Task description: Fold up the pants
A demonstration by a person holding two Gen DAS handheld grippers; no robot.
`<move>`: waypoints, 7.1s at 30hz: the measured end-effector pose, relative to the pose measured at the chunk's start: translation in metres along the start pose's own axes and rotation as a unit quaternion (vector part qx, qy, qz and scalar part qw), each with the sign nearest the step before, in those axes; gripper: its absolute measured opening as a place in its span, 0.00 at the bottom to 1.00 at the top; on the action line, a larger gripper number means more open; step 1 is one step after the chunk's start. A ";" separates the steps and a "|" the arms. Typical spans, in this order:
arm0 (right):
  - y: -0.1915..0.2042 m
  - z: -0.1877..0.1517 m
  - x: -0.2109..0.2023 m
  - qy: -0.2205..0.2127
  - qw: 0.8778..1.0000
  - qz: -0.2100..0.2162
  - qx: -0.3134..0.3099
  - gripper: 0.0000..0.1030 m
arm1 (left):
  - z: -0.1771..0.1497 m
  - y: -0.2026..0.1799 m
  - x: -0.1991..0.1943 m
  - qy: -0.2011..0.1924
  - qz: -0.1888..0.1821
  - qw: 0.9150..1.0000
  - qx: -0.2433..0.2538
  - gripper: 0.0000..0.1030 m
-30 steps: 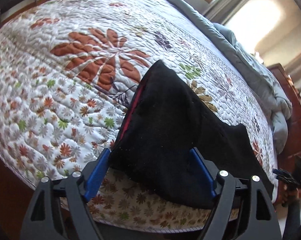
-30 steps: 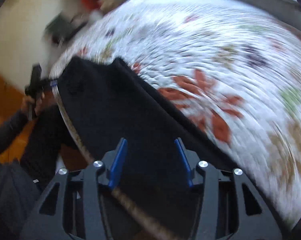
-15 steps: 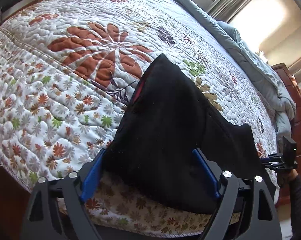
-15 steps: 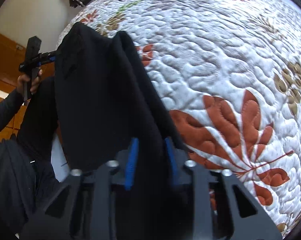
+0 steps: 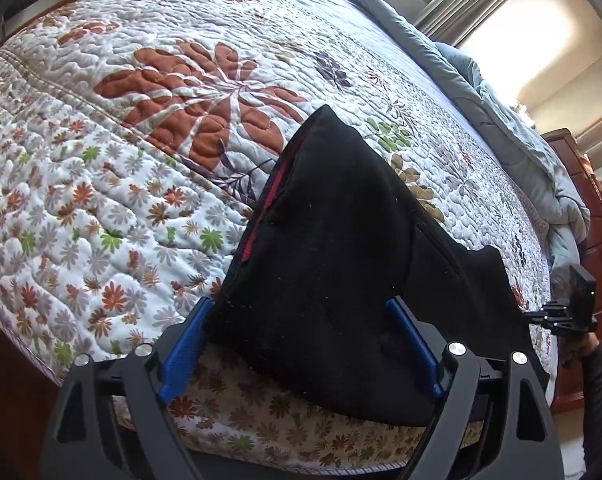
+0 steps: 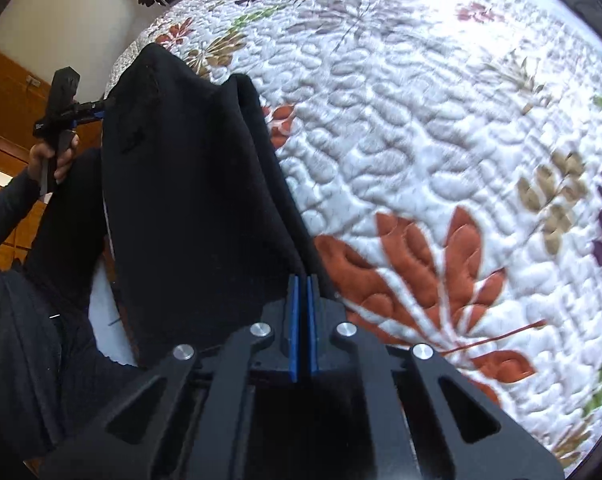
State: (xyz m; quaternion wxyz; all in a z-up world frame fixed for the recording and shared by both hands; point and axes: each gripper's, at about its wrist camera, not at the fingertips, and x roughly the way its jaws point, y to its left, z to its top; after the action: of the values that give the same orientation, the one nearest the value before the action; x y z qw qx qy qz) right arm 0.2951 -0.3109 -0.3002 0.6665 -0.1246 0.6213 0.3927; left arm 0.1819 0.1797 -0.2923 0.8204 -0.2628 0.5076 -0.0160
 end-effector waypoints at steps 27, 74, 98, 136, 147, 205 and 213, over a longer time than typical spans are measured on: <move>-0.048 -0.119 -0.038 0.107 0.989 -0.085 0.051 0.03 | 0.006 0.000 0.012 0.012 0.003 1.000 0.003 0.88; -0.055 -0.526 -0.110 -0.475 0.555 0.006 0.682 0.05 | -0.020 -0.038 0.000 -0.011 0.049 0.990 0.133 0.94; -0.031 -0.572 -0.073 -0.574 0.476 0.064 0.664 0.54 | -0.017 -0.034 0.007 0.009 0.031 0.993 0.110 0.96; 0.001 -0.486 -0.183 -0.580 0.577 -0.082 0.570 0.08 | -0.021 -0.021 0.002 -0.017 -0.004 0.995 0.100 0.96; 0.061 -0.400 -0.238 -0.536 0.649 -0.212 0.496 0.09 | -0.022 -0.018 -0.003 -0.026 -0.017 0.995 0.091 0.96; 0.190 -0.087 -0.130 -0.293 0.835 -0.408 0.225 0.09 | -0.027 0.005 -0.025 -0.043 -0.099 0.992 0.066 0.96; 0.196 -0.063 -0.098 -0.258 0.853 -0.410 0.193 0.09 | -0.030 0.003 -0.029 -0.045 -0.104 0.992 0.061 0.96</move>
State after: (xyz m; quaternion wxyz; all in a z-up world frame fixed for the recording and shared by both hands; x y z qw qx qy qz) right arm 0.1237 -0.2586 -0.1590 0.9142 -0.1306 0.3827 -0.0263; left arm 0.1421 0.1787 -0.2806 0.8509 -0.2642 0.4380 -0.1198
